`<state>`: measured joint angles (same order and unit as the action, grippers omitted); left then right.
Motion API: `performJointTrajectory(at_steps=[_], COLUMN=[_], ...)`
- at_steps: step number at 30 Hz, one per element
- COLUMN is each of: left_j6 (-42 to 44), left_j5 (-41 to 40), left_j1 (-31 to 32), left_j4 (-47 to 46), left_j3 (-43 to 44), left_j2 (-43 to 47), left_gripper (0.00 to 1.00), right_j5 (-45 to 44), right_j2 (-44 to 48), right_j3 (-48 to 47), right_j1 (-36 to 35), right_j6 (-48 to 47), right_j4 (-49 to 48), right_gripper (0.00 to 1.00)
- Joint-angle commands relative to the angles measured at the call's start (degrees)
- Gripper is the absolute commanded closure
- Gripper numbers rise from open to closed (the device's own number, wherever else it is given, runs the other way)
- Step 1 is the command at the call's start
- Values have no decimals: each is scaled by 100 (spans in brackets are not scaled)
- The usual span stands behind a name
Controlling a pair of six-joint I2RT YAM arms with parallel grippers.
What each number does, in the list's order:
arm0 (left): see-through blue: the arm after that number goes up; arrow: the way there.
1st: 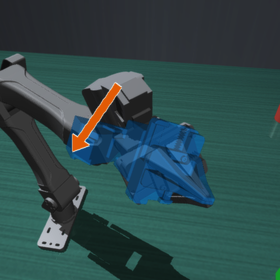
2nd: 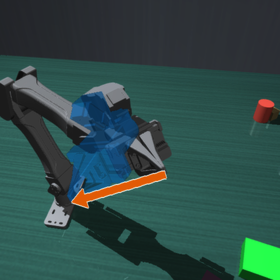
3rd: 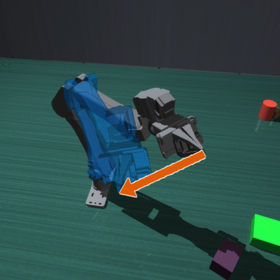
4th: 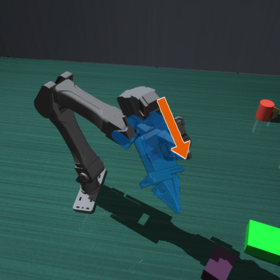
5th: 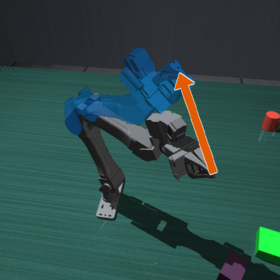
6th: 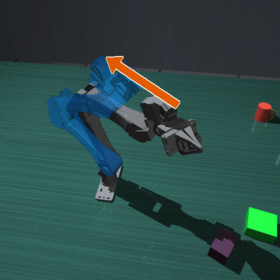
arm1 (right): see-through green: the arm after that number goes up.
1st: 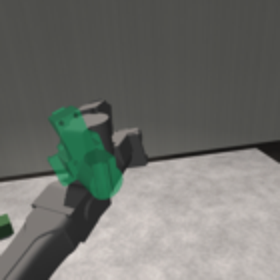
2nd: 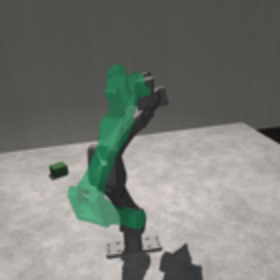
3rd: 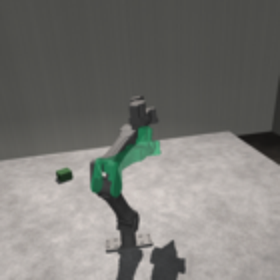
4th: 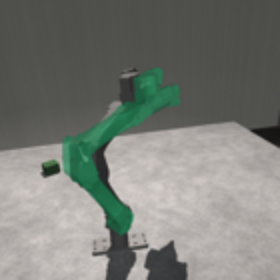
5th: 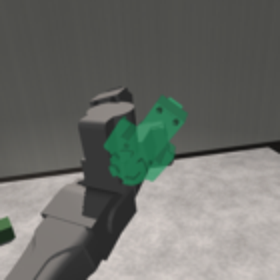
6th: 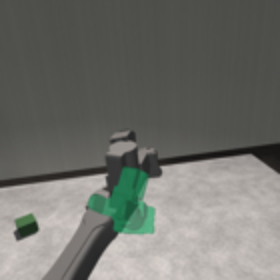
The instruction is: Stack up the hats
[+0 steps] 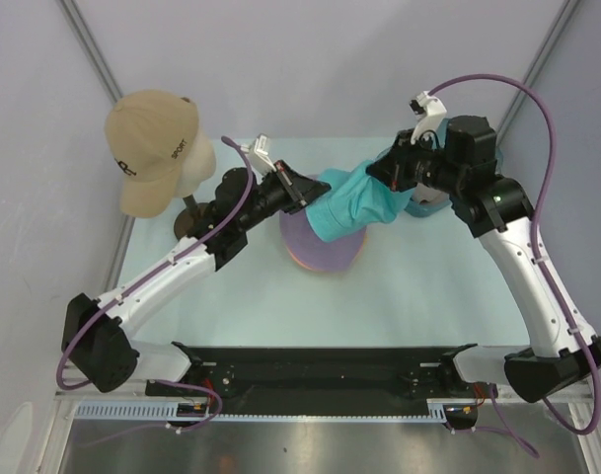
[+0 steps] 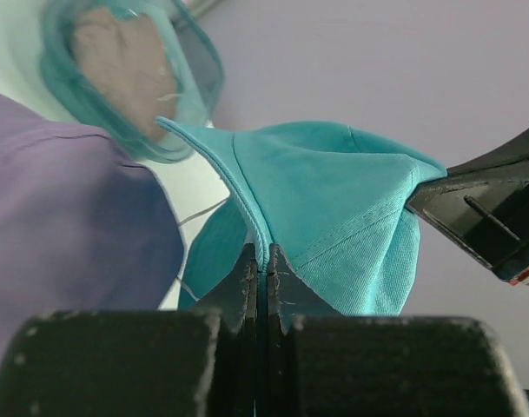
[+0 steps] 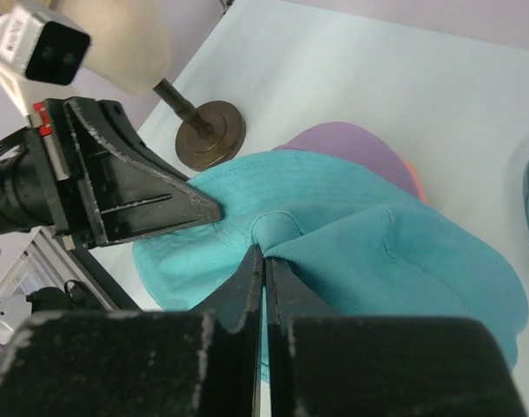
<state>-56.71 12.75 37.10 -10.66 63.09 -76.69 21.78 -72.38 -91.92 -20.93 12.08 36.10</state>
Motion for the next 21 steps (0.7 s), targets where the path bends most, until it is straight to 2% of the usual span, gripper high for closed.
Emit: performJointTrajectory(at_steps=[1, 10, 14, 17, 20, 21], left_j6=[775, 995, 1074, 1065, 1030, 1004], left_j5=[-695, -730, -765, -739, -871, -871], left_j1=[-89, -686, -836, -915, -994, -1047], left_j4=[476, 267, -58, -261, -305, -332], left_j3=[-217, -955, -1211, -1360, -1483, -1527], left_j2=[531, 839, 910, 892, 857, 848], left_gripper=[100, 100, 100, 100, 100, 100], right_j5=[-402, -701, -772, -781, -824, -859], right_j2=[-285, -821, -1041, -1208, -1278, -1270], right_j3=[-89, -124, -230, -309, -371, -371], right_j1=[-218, -702, -781, -808, -799, -799], right_j6=[-12, -21, 75, 102, 102, 93], right_j4=[-551, -727, -858, -841, -727, -701], right_gripper=[100, 100, 92, 78, 41, 24])
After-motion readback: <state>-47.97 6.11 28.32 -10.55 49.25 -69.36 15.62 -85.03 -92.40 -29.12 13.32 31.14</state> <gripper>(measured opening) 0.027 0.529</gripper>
